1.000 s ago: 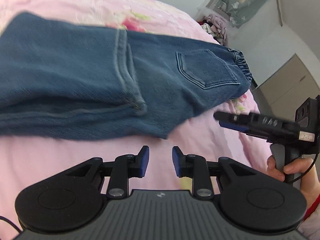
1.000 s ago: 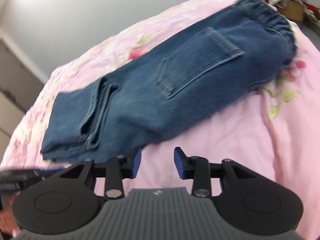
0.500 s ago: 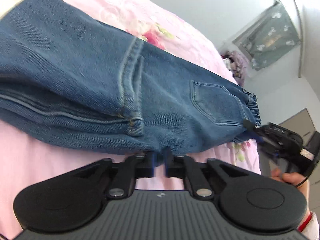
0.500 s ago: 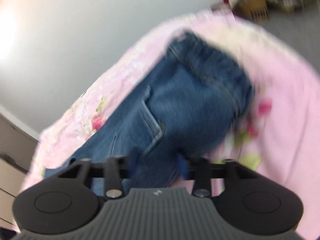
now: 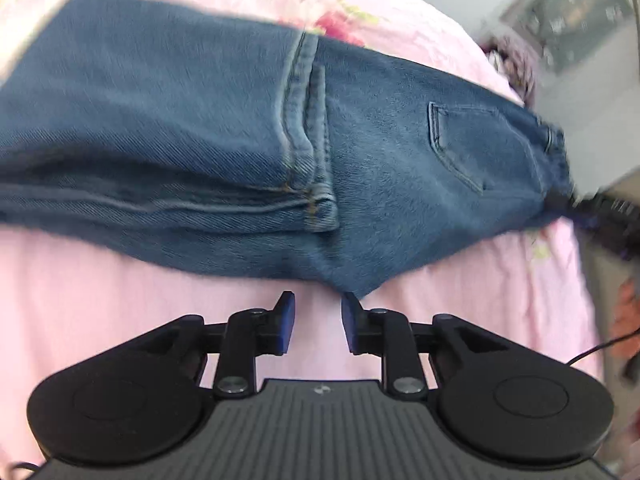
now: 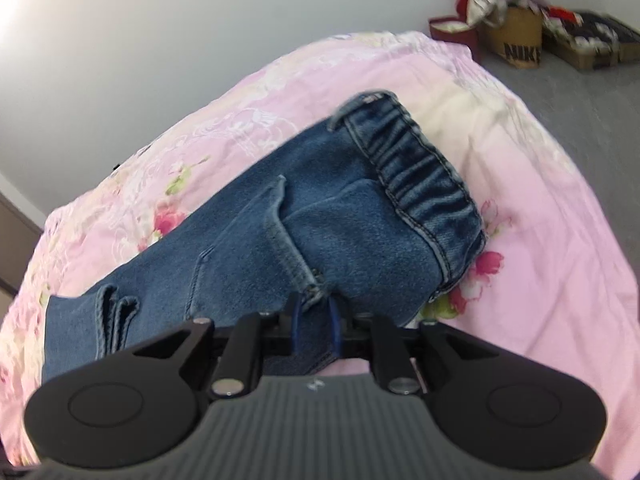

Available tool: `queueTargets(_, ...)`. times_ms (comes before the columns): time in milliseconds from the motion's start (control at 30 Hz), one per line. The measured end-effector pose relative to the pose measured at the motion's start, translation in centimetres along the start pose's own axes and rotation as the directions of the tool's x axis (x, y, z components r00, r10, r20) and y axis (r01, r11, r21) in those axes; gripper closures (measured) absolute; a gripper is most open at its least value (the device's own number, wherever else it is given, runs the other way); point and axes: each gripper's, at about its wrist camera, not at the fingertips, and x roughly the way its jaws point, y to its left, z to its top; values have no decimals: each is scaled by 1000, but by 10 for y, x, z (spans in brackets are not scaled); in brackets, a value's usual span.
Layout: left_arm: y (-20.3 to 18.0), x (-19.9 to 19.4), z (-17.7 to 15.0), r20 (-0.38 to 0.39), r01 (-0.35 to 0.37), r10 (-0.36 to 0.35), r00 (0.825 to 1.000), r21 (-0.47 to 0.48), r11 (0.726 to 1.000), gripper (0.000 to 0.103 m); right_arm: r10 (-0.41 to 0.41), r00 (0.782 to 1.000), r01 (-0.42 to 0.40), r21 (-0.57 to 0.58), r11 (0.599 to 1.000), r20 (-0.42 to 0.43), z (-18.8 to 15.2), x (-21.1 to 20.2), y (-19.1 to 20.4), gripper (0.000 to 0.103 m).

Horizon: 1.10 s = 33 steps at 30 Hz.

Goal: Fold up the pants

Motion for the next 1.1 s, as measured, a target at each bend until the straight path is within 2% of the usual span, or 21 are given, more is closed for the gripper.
queueTargets(33, 0, -7, -1, 6, -9, 8, 1000, 34, 999, 74, 28, 1000, -28, -25, 999, -1, -3, -5, 8, 77)
queueTargets(67, 8, -20, -8, 16, -8, 7, 1000, 63, 998, 69, 64, 998, -65, -46, 997, -6, -7, -11, 20, 66)
queueTargets(100, 13, -28, -8, 30, -6, 4, 1000, 75, 997, 65, 102, 995, -102, -63, 993, -12, -10, -13, 31, 63)
queueTargets(167, 28, -49, -9, 79, -14, 7, 997, 83, 996, 65, 171, 985, -174, -96, 980, -36, -18, -13, 54, 62)
queueTargets(267, 54, -72, 1, 152, -70, 59, 987, 67, 995, 62, 262, 960, -272, -118, 955, -93, -29, -4, 93, 55)
queueTargets(333, 74, -87, 9, 186, -131, 119, 975, 52, 990, 61, 299, 945, -314, -113, 943, -134, -32, 12, 116, 54)
queueTargets(400, 94, -100, 19, 233, -186, 175, 957, 26, 982, 60, 311, 937, -331, -119, 936, -157, -32, 30, 141, 41)
queueTargets(467, 115, -108, 31, 265, -223, 218, 939, -12, 975, 60, 318, 934, -339, -119, 933, -165, -29, 48, 161, 41)
queueTargets(500, 126, -109, 36, 271, -223, 224, 936, -35, 974, 60, 321, 932, -341, -113, 933, -168, -26, 58, 170, 41)
queueTargets(567, 144, -106, 46, 268, -220, 232, 935, -75, 973, 60, 317, 932, -339, -115, 934, -178, -22, 73, 185, 41)
queueTargets(633, 153, -93, 52, 240, -232, 240, 941, -61, 971, 60, 292, 938, -320, -145, 936, -186, -23, 86, 200, 41)
queueTargets(733, 149, -63, 53, 187, -376, 366, 912, 22, 926, 60, 175, 961, -229, -265, 937, -214, -33, 108, 217, 41)
queueTargets(767, 149, -56, 49, 178, -403, 389, 904, 48, 914, 59, 139, 964, -206, -307, 929, -228, -39, 114, 220, 41)
queueTargets(833, 154, -46, 44, 158, -422, 411, 898, 42, 906, 55, 83, 969, -172, -390, 905, -235, -51, 125, 223, 41)
queueTargets(900, 163, -42, 43, 131, -423, 416, 900, 21, 906, 51, 66, 971, -161, -425, 891, -230, -60, 132, 221, 41)
queueTargets(967, 166, -39, 40, 119, -420, 416, 902, 17, 907, 50, 51, 971, -149, -430, 890, -232, -64, 137, 218, 41)
queueTargets(1100, 149, -42, 41, 144, -483, 467, 872, 107, 869, 50, 57, 972, -153, -431, 889, -227, -62, 132, 213, 43)
